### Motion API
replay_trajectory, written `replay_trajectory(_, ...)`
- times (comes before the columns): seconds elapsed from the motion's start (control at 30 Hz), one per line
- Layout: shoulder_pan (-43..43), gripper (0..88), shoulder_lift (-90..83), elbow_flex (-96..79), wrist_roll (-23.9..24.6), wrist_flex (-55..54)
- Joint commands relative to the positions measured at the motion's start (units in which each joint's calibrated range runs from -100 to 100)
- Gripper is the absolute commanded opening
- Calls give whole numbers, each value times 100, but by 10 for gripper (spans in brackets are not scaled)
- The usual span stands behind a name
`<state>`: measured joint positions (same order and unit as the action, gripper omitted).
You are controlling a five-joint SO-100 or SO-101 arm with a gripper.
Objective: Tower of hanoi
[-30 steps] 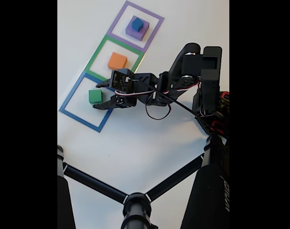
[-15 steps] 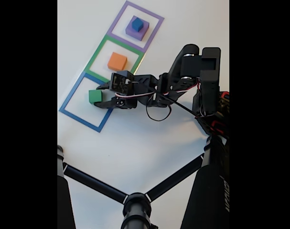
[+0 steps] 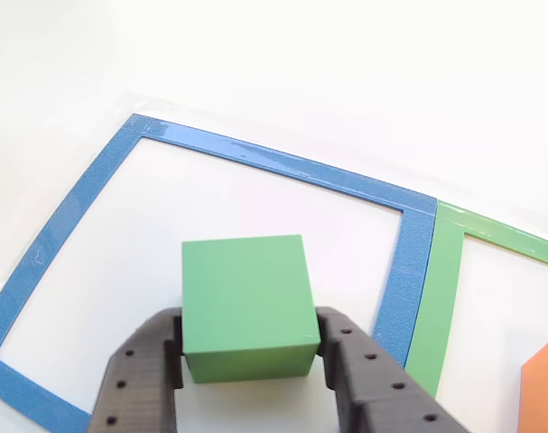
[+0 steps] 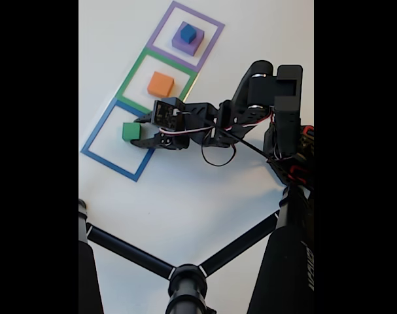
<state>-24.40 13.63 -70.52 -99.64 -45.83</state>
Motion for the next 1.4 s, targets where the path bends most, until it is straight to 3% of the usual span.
replay_trajectory(0.0,62,101,-205,-21,-36,-89)
replay_trajectory(0.37,5,86,-883,-203,-36,146)
replay_trajectory(0.83,129,73,-3015,188,-36,2494)
replay_trajectory(1.1,388,67,-4444,1543,-36,5676)
replay_trajectory(1.37,1098,64,-5324,4152,-36,10154)
